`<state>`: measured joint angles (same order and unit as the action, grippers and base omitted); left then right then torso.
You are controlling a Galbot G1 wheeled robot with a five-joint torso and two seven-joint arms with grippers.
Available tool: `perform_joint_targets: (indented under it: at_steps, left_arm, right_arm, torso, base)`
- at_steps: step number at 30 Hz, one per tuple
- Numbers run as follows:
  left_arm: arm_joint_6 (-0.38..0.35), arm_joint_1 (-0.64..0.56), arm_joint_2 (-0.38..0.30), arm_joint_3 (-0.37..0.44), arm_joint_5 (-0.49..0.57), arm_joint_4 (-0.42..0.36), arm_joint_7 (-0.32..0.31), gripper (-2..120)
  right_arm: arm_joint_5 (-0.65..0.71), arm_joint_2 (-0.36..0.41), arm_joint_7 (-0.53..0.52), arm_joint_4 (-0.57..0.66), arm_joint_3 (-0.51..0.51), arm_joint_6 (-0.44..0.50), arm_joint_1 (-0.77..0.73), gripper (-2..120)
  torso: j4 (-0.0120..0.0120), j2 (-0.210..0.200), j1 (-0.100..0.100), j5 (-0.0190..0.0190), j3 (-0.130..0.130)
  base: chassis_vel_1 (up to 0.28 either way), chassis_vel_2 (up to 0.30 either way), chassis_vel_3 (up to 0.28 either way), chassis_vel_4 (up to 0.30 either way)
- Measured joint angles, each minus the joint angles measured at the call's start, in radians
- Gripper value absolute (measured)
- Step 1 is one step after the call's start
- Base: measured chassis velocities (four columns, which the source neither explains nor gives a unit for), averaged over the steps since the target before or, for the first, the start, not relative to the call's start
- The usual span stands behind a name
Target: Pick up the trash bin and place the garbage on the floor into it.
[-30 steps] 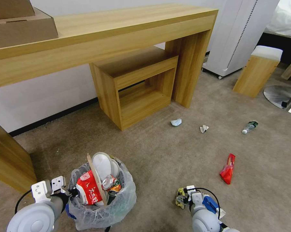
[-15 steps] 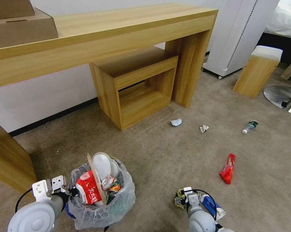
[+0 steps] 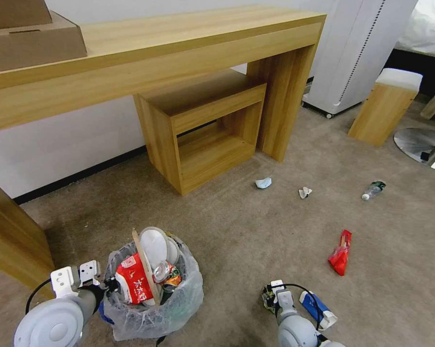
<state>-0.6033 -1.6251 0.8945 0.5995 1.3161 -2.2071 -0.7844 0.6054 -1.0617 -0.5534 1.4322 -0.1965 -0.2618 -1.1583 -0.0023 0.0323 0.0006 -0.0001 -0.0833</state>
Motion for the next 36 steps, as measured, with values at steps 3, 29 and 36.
perform_joint_targets:
  at_steps: [3,29,36]
  left_arm:
    - [0.002,0.003,-0.002,-0.001,0.001,0.003,0.001,0]
    - [0.004,0.015,-0.060,0.028,0.060,0.014,-0.015,0]
    - [-0.002,0.032,-0.077,0.037,0.153,-0.017,-0.069,0]
  right_arm:
    - [-0.003,-0.004,0.002,-0.005,-0.001,0.006,0.000,37]
    - [-0.076,0.025,0.241,0.062,0.050,0.235,0.048,0]
    - [-0.039,0.069,0.694,0.123,0.062,0.616,0.171,0]
  torso:
    - [0.0000,0.000,0.000,0.0000,0.000]
    - [-0.0002,0.000,0.000,0.0001,0.000]
    - [0.0000,0.000,0.000,0.0000,0.000]
  base:
    - [0.000,0.000,0.000,0.000]
    - [0.000,0.000,0.000,0.000]
    - [0.000,0.000,0.000,0.000]
